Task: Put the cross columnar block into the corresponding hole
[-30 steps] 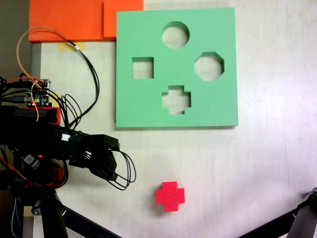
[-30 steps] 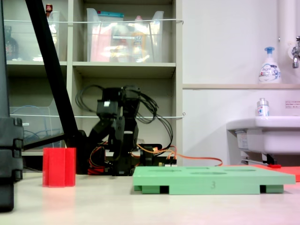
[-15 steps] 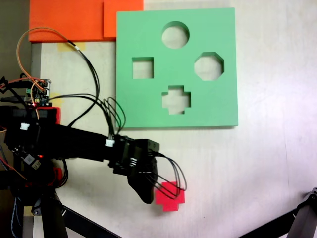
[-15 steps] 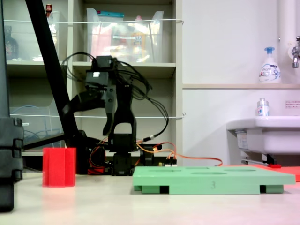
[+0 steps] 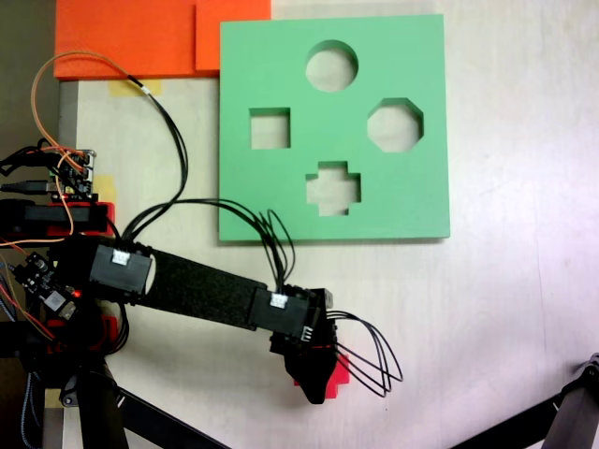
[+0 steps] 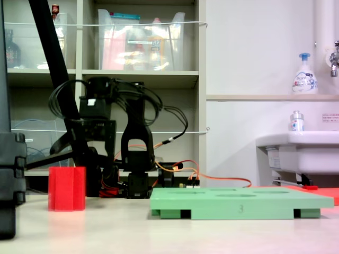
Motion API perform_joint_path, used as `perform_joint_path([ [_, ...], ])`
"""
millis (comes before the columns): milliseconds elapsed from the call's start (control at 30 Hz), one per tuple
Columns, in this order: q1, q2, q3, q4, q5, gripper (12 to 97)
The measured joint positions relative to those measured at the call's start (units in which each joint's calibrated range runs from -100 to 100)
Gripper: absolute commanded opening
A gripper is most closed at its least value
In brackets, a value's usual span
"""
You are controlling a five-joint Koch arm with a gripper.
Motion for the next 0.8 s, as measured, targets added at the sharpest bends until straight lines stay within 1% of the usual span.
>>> perform_joint_path([
  [233, -1.9, 5.9, 1.4, 0.0, -1.8, 82.0],
  [467, -2.2, 10.7, 2.8, 0.0, -2.5, 81.3],
  [633, -2.4, 11.5, 2.8, 0.0, -2.5, 68.7],
  [800, -2.5, 12.0, 3.2, 0.0, -2.5, 53.9],
])
